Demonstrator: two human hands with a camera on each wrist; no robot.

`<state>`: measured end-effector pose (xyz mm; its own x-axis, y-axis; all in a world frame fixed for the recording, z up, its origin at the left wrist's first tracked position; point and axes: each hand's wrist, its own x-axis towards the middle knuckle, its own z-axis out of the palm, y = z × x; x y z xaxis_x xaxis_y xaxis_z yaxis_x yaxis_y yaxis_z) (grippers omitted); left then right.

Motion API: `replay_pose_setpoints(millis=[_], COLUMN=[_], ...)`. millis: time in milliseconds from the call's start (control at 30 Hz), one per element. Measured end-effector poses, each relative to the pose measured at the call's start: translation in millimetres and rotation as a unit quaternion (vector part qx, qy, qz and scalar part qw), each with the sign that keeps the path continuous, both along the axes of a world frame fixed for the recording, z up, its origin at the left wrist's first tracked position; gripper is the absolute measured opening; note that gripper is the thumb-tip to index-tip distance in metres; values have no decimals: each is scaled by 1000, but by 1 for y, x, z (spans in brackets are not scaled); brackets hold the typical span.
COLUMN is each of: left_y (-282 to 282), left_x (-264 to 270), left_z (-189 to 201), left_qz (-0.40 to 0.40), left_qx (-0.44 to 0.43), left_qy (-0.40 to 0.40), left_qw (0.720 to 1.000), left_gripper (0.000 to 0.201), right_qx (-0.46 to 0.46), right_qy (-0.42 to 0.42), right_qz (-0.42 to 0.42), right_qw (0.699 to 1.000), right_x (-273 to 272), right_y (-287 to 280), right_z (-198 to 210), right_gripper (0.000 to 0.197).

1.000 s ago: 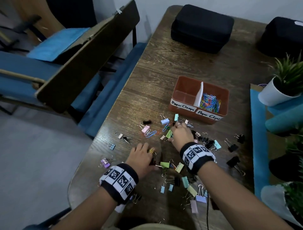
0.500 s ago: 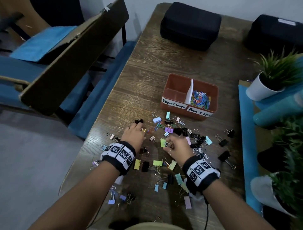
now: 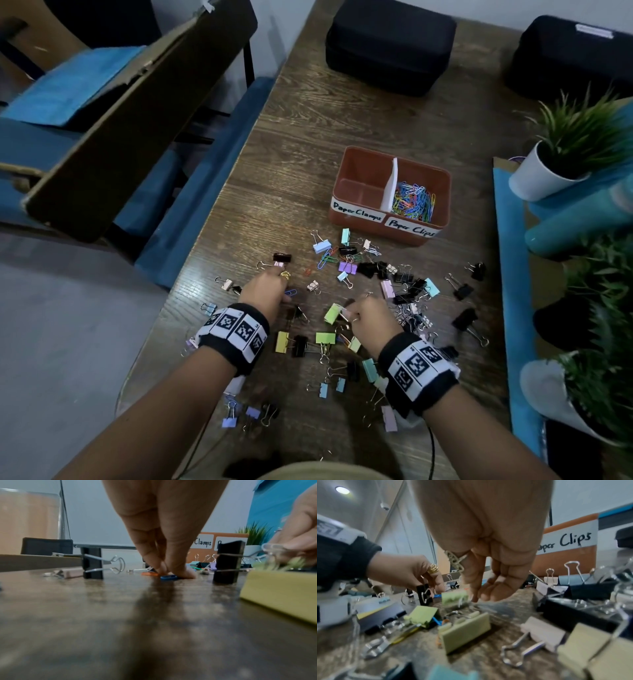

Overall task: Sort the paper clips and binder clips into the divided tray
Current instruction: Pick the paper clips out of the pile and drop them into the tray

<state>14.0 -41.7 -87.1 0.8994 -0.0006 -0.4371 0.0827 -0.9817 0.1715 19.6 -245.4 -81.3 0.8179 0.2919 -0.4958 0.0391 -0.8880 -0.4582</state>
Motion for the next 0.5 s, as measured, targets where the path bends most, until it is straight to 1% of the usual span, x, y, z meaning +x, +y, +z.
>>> replay_pose_setpoints(millis=[67,133,267,333,400,500], left_y=[-1,-3,-4,-1,5,14], left_x=[-2,-3,-4,-6,-10,-16], left_z=[4,8,11,9,7,5], left_qz=[4,9,32,66,119,209], left_qx=[16,24,-1,-32,-61,-90], left_qy=[8,16,29,21,-4,-34], left_qw=[1000,1000,999,997,991,973], left_gripper=[27,28,26,24,22,20], right_qx=[-36,-49,31,38,27,-9], right_qy=[-8,-35,-84,-85,-81,-52], right_qz=[3,9,20,52,80,140], right_qw=[999,998,996,994,993,989], right_x=[2,7,25,40,57,79], right_y=[-1,0,13,24,38,60], right_z=[6,12,21,28,33,31], right_gripper=[34,24,19,15,13,13])
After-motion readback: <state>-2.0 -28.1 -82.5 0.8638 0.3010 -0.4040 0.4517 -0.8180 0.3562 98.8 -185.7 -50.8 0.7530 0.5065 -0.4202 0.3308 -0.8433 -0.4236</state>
